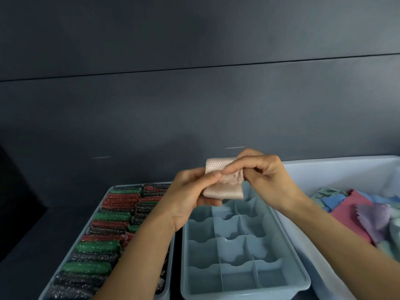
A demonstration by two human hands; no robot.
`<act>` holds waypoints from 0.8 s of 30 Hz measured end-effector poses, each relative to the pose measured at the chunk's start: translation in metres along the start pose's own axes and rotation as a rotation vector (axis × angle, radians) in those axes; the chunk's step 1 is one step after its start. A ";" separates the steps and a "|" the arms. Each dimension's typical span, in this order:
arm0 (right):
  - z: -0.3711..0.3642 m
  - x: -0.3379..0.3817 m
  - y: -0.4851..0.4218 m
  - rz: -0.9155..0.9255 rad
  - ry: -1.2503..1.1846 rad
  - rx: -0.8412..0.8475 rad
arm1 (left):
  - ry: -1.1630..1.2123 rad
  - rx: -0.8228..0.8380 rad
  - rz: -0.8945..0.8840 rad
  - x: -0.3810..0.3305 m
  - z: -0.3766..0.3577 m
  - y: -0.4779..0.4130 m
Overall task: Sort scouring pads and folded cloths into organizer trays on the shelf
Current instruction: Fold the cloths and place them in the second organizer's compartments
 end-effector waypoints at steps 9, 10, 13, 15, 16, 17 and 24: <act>-0.015 -0.016 -0.001 -0.437 -0.329 0.071 | -0.047 -0.187 -0.214 0.004 0.014 -0.003; -0.017 -0.018 -0.003 -0.451 -0.383 0.046 | -0.012 -0.165 -0.195 0.006 0.017 -0.004; -0.022 -0.021 -0.006 -0.498 -0.488 0.051 | 0.153 -0.048 -0.107 0.011 0.027 -0.009; -0.026 -0.022 -0.007 -0.493 -0.493 0.071 | 0.229 0.020 -0.063 0.014 0.035 -0.012; -0.027 -0.023 -0.008 -0.482 -0.479 0.077 | 0.256 0.040 -0.037 0.015 0.038 -0.014; -0.029 -0.024 -0.009 -0.470 -0.457 0.085 | 0.284 0.056 -0.005 0.017 0.042 -0.016; -0.036 -0.028 -0.020 -0.309 -0.102 0.192 | -0.038 0.020 -0.032 0.022 0.060 -0.033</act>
Point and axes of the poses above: each hand's wrist, its own y-axis away from the middle knuckle, its own z-axis out of the back of the hand, x = y × z, the point moved 3 cm from there along -y, towards the middle knuckle, and after that the axes turned 8 degrees about -x, right-handed, at the moved point
